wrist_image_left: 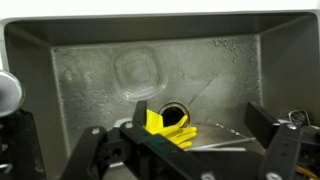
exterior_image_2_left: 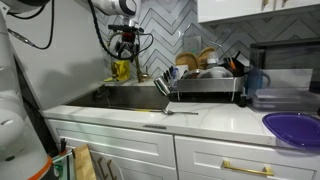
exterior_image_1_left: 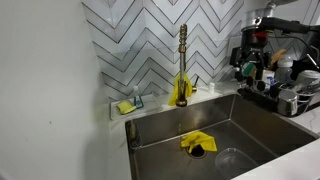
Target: Open the tap, pick up the silver spoon on the counter, rinse it with the running water and then put it back on the counter
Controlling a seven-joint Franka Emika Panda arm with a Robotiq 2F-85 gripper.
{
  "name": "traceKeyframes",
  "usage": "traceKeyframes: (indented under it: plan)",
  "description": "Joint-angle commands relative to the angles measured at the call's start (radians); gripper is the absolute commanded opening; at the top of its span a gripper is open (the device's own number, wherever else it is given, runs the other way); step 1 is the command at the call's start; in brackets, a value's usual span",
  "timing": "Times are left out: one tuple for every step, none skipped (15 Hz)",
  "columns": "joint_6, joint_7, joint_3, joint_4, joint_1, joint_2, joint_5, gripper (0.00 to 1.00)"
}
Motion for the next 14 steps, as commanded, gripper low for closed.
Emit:
traceKeyframes:
  plan:
    - [-0.004,-0.001,-0.009,-0.01,0.004,-0.009,0.0,1.0]
    - [-0.004,-0.001,-0.01,-0.005,0.004,-0.01,0.0,1.0]
    - [-0.004,-0.001,-0.009,0.002,0.005,-0.005,0.0,1.0]
    - [-0.004,-0.001,-0.009,0.004,0.006,-0.003,0.0,1.0]
    - [-0.004,-0.001,-0.009,0.004,0.007,0.0,0.0,1.0]
    - [-0.004,-0.001,-0.009,0.004,0.007,0.001,0.0,1.0]
    - [-0.004,-0.001,-0.009,0.004,0.007,0.002,0.0,1.0]
    - [0.009,0.067,-0.021,-0.017,0.003,-0.015,-0.015,1.0]
    - [0.023,0.107,-0.032,-0.057,-0.006,-0.046,-0.018,1.0]
    - [0.027,0.129,-0.04,-0.084,-0.012,-0.067,-0.022,1.0]
    - [0.021,0.151,-0.05,-0.115,-0.022,-0.094,-0.004,1.0]
    - [0.032,0.182,-0.062,-0.156,-0.031,-0.123,0.0,1.0]
    - [0.032,0.199,-0.073,-0.202,-0.043,-0.159,0.011,1.0]
    - [0.039,0.223,-0.084,-0.246,-0.055,-0.194,0.019,1.0]
